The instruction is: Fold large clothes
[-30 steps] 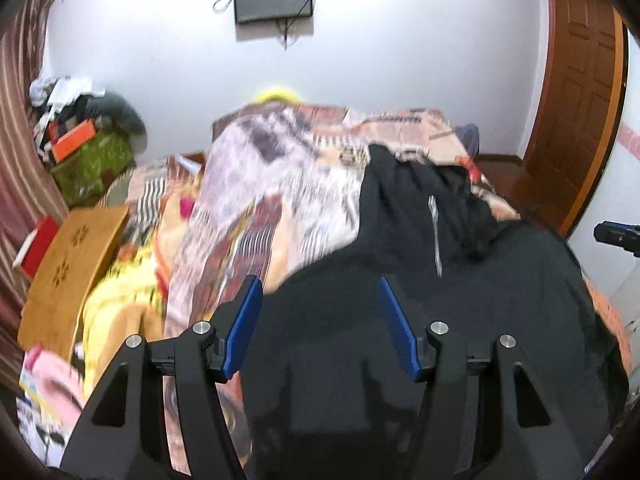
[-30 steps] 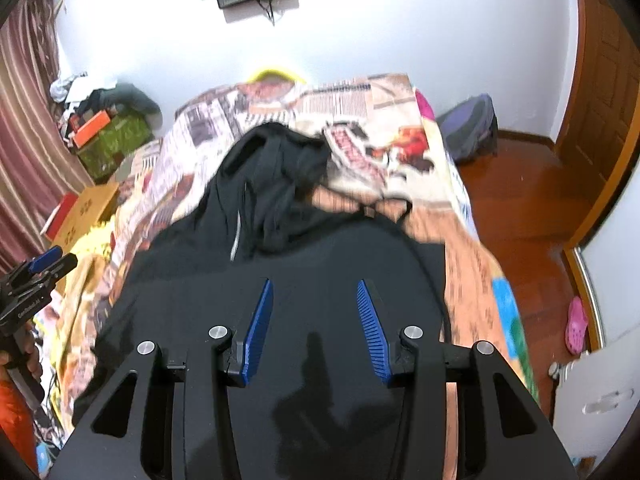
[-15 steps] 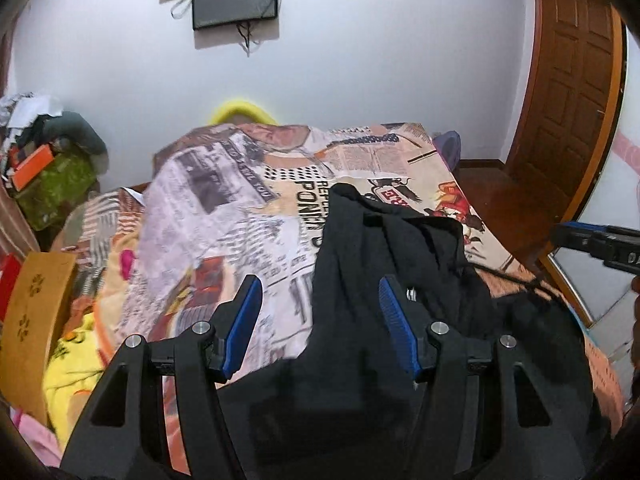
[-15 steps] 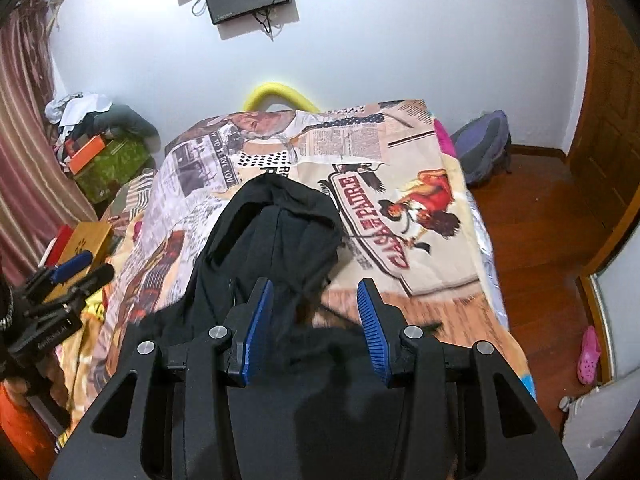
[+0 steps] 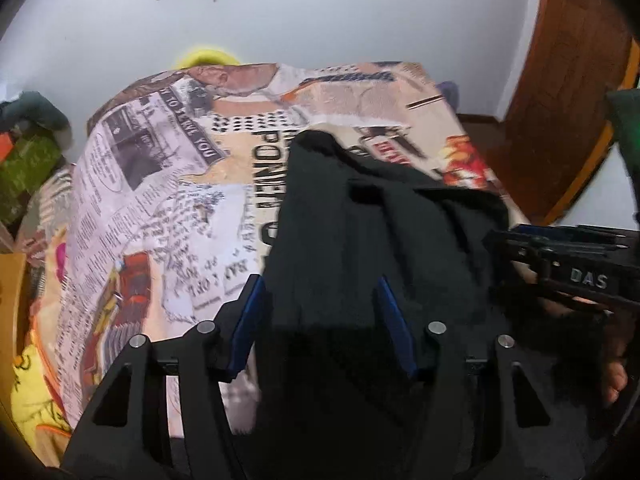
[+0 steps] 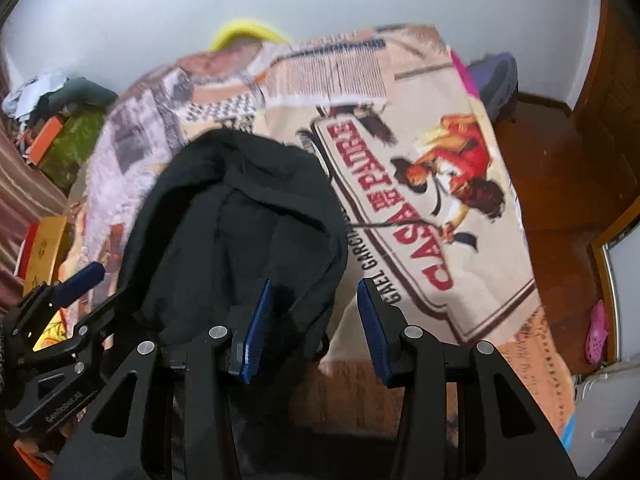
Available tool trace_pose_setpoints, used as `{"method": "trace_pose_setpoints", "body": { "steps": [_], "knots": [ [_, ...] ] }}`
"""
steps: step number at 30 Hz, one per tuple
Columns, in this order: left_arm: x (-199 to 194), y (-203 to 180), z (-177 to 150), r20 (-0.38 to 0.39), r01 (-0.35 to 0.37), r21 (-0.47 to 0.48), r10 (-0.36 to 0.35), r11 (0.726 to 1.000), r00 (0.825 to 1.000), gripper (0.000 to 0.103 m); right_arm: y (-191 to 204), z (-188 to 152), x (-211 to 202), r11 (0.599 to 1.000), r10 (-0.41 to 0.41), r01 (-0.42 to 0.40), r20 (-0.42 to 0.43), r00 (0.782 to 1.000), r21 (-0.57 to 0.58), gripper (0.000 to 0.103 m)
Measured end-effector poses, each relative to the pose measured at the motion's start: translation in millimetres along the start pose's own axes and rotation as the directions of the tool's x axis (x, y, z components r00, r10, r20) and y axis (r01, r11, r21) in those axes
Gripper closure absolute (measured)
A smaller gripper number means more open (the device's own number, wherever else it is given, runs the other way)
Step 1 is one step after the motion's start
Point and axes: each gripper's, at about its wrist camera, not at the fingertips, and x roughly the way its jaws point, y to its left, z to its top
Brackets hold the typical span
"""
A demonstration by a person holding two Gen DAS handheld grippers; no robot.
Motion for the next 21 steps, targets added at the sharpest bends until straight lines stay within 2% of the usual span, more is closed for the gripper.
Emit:
{"method": "trace_pose_setpoints", "body": {
  "steps": [2, 3, 5, 7, 8, 10, 11, 14, 17, 21],
  "knots": [
    [15, 6, -1, -0.020, -0.052, -0.038, 0.051, 0.998, 0.999, 0.054, -3, 1, 13, 1.000, 0.007, -0.007, -0.028, 1.000, 0.026, 0.063],
    [22, 9, -3, -0.035, -0.036, -0.062, 0.034, 0.997, 0.999, 0.058, -6, 2, 17, 0.999, 0.019, -0.017, -0.034, 0.999, 0.044, 0.063],
    [23, 16, -6, -0.013, -0.002, -0.111, 0.001, 0.994, 1.000, 0.061, -10, 4, 22, 0.996, 0.045, -0.040, -0.049, 0.998, 0.085, 0.063],
    [20, 16, -8, -0.003, 0.011, -0.124, -0.011, 0.992, 1.000, 0.072, -10, 4, 21, 0.994, 0.069, -0.065, -0.043, 0.997, 0.091, 0.071],
    [18, 15, -9, 0.000, 0.008, -0.120, -0.008, 0.993, 1.000, 0.075, -7, 4, 19, 0.993, 0.093, -0.089, -0.045, 0.995, 0.076, 0.081],
    [10, 11, -10, 0.000, 0.015, -0.101, -0.015, 0.995, 1.000, 0.085, -2, 2, 12, 0.996, 0.077, -0.075, -0.034, 0.996, 0.049, 0.086],
    [5, 11, -10, 0.002, 0.023, -0.100, -0.023, 0.995, 1.000, 0.086, 2, 0, 7, 0.997, 0.072, -0.071, -0.024, 0.997, 0.026, 0.090],
    [-19, 14, -9, 0.035, 0.075, -0.109, -0.071, 0.991, 0.997, 0.089, 15, -9, -22, 0.996, 0.058, -0.055, 0.037, 0.998, -0.064, 0.092],
    [-52, 17, -11, 0.059, 0.124, -0.115, -0.118, 0.986, 0.991, 0.089, 23, -22, -57, 0.990, 0.081, -0.069, 0.093, 0.992, -0.125, 0.093],
    [-97, 12, -27, 0.080, 0.137, -0.078, -0.131, 0.988, 0.988, 0.089, 31, -47, -104, 0.979, 0.124, -0.101, 0.128, 0.984, -0.176, 0.094]
  ]
}}
